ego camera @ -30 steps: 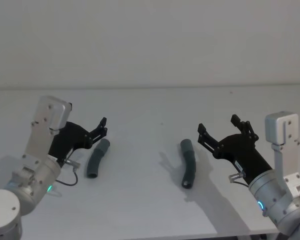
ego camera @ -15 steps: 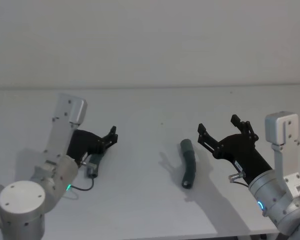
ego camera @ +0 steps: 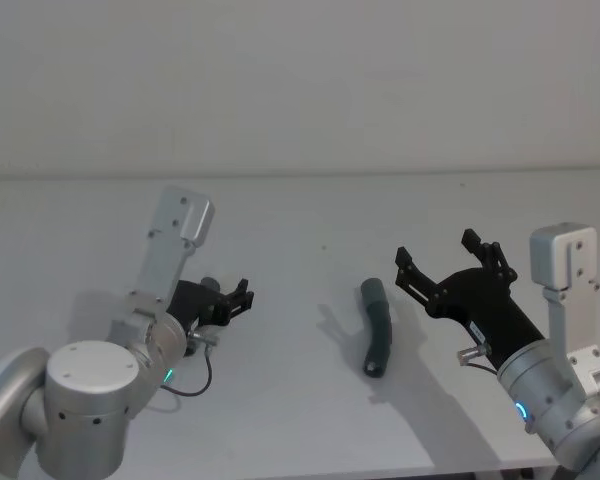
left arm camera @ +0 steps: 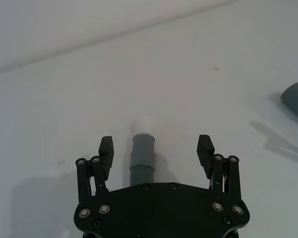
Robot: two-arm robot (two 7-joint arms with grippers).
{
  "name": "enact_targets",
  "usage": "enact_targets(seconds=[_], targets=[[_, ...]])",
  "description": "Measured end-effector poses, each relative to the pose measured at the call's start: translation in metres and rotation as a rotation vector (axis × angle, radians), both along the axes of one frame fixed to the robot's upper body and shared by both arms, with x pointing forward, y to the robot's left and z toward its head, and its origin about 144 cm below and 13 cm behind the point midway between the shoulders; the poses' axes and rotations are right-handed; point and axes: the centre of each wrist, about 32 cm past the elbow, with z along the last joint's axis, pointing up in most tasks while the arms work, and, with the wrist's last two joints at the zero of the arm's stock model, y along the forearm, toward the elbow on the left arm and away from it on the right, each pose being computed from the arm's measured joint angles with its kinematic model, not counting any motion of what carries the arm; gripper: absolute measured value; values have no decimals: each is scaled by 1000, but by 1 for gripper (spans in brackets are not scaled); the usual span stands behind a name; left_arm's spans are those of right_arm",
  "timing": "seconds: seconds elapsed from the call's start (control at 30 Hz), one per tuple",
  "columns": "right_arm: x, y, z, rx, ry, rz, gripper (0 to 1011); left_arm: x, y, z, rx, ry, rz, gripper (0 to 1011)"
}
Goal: Use both hands to pick up one end of the pipe from the table, align the ends, and insert them.
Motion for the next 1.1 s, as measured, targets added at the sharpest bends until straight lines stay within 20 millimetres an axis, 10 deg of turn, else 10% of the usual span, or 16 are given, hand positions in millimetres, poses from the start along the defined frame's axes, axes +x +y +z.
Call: enact_targets(seconds=[1.1], targets=[[0, 0, 0, 0, 0, 0, 1002, -9, 2, -5, -62, 122, 43, 1001]])
